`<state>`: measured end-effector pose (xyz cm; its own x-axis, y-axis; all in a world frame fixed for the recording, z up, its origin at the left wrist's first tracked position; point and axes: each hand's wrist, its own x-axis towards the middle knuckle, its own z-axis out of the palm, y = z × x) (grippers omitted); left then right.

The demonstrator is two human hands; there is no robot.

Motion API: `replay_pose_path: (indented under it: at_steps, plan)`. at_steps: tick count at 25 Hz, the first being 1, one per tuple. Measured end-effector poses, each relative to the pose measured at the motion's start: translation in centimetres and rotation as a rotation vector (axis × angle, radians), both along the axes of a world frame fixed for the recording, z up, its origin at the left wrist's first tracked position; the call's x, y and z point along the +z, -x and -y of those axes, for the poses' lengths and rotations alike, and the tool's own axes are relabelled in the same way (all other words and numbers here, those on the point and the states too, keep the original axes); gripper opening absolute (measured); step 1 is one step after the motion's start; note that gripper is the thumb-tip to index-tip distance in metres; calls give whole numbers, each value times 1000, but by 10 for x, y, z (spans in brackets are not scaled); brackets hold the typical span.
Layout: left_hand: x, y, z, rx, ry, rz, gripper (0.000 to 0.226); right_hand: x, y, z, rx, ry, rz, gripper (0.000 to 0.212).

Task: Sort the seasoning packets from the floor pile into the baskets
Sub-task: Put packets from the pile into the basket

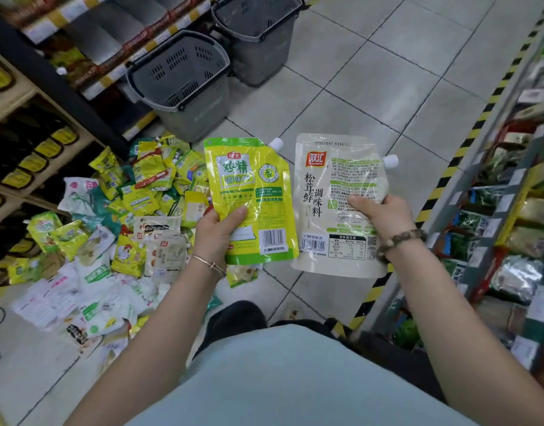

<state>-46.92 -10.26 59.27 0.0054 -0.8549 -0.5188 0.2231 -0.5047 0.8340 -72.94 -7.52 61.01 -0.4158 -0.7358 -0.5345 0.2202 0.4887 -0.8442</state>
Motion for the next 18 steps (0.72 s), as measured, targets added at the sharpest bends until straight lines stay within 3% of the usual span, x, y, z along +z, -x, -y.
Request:
replay_pose_path:
  at_steps: [9, 18]
  plan:
    - [-11, 73, 118, 95, -24, 42, 9, -10, 74, 135, 21, -3, 98, 11]
    - [-8, 95, 288, 282, -14, 25, 5, 10, 95, 352, 238, -23, -18, 13]
